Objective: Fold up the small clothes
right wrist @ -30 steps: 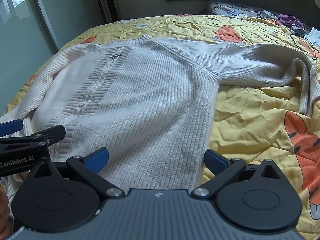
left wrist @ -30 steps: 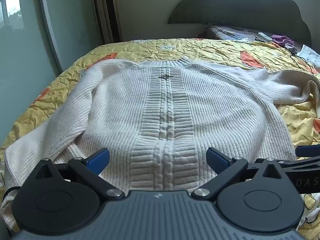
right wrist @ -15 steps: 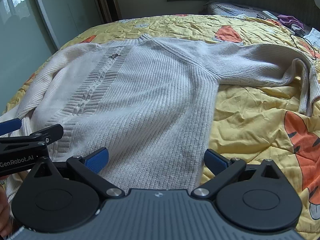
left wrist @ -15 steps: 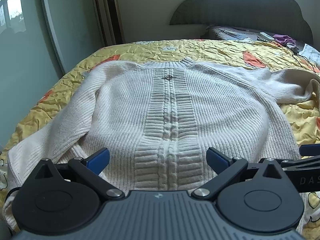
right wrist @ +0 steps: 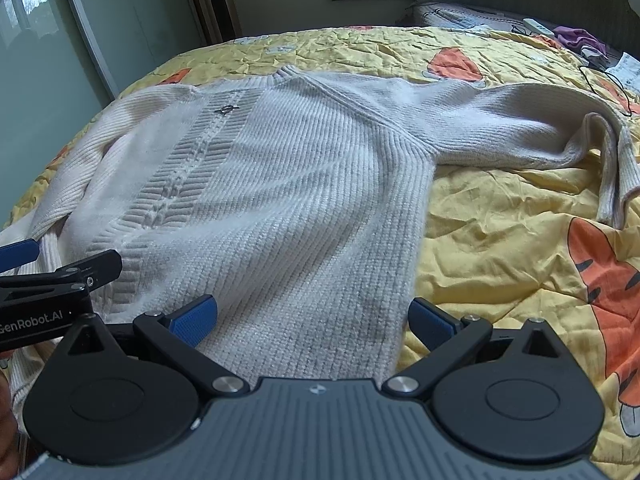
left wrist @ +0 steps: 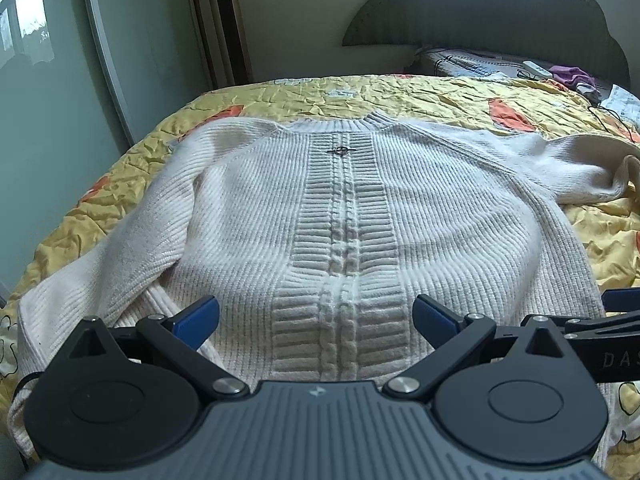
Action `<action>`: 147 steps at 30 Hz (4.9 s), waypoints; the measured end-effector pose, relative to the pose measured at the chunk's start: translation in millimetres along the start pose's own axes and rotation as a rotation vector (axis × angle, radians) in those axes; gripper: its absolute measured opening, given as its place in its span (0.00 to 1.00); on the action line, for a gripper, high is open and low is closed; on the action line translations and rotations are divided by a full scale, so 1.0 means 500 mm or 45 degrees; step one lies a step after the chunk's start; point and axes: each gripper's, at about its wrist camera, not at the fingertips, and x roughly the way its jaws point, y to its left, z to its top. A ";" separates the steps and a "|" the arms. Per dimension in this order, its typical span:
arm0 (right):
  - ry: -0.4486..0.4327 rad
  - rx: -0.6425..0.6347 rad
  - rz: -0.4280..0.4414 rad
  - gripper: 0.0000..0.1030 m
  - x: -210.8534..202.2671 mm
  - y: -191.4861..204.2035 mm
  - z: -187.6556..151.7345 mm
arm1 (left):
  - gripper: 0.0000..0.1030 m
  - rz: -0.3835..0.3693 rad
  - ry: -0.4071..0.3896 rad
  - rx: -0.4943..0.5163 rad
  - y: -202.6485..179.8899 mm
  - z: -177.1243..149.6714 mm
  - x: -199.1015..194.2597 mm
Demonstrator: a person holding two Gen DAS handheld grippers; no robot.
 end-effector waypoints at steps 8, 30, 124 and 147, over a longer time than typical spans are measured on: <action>0.005 0.007 0.000 1.00 0.003 -0.003 -0.003 | 1.00 -0.004 0.006 0.002 -0.001 -0.002 0.002; 0.013 0.015 0.002 1.00 0.007 -0.007 -0.001 | 1.00 -0.007 0.015 -0.003 -0.001 -0.003 0.005; -0.622 1.162 -0.384 0.63 -0.027 -0.837 0.073 | 1.00 -0.045 0.026 0.185 -0.101 0.022 0.055; -0.756 1.529 0.046 0.18 0.121 -0.834 0.064 | 1.00 -0.043 0.056 0.127 -0.076 0.033 0.069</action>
